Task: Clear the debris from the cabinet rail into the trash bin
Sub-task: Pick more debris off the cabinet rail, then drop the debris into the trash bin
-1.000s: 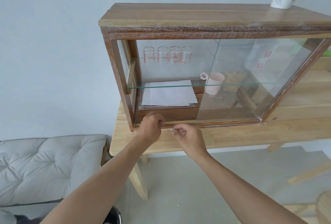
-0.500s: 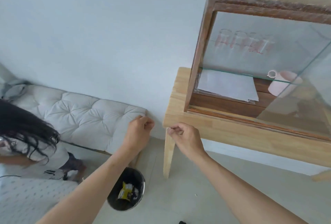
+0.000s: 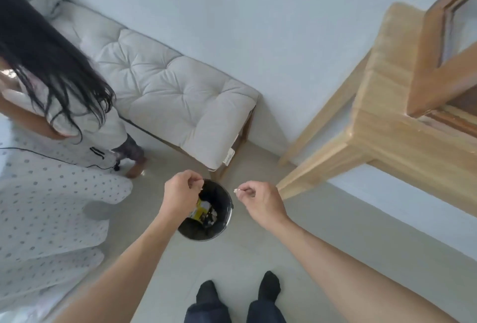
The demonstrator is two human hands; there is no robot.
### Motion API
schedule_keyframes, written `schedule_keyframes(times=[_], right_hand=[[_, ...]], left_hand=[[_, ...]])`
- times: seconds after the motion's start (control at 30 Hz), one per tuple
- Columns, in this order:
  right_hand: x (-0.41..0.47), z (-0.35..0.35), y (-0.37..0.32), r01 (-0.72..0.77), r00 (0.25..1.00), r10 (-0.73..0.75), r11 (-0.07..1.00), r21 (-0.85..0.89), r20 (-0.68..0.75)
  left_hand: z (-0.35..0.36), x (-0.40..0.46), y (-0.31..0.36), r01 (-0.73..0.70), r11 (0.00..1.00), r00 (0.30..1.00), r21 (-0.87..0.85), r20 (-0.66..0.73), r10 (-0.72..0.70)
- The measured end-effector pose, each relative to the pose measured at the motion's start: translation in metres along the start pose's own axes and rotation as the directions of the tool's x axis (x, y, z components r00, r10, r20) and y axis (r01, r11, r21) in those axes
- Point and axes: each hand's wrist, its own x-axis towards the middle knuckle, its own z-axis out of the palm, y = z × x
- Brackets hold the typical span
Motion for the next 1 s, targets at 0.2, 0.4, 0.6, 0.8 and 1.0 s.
schedule_keyframes(times=[0.2,0.4,0.6,0.8,1.0], right_hand=[[0.087,0.117,0.095,-0.059,0.976,0.103,0.973,-0.225,0.192],[0.130,0.179,0.136,-0.069,0.930,0.157,0.963,-0.262,0.333],[0.088,0.134,0.098,-0.067,0.948,0.135,0.970,-0.232,0.288],[0.034,0.043,-0.014,0.002,0.985,0.021,0.991,-0.136,0.171],[-0.031,-0.055,-0.133,0.156,0.985,-0.156,0.988,-0.011,-0.071]], left_hand=[[0.100,0.033,-0.132,0.209,0.978,0.975,0.002,0.082,-0.208],[0.136,0.053,-0.187,0.240,0.957,0.935,0.162,0.226,-0.273],[0.074,0.024,-0.142,0.214,0.961,0.943,0.177,0.218,-0.250],[-0.022,-0.004,-0.036,0.063,0.985,0.987,0.161,0.135,-0.085],[-0.117,-0.038,0.085,-0.119,0.987,0.991,0.105,0.078,0.111]])
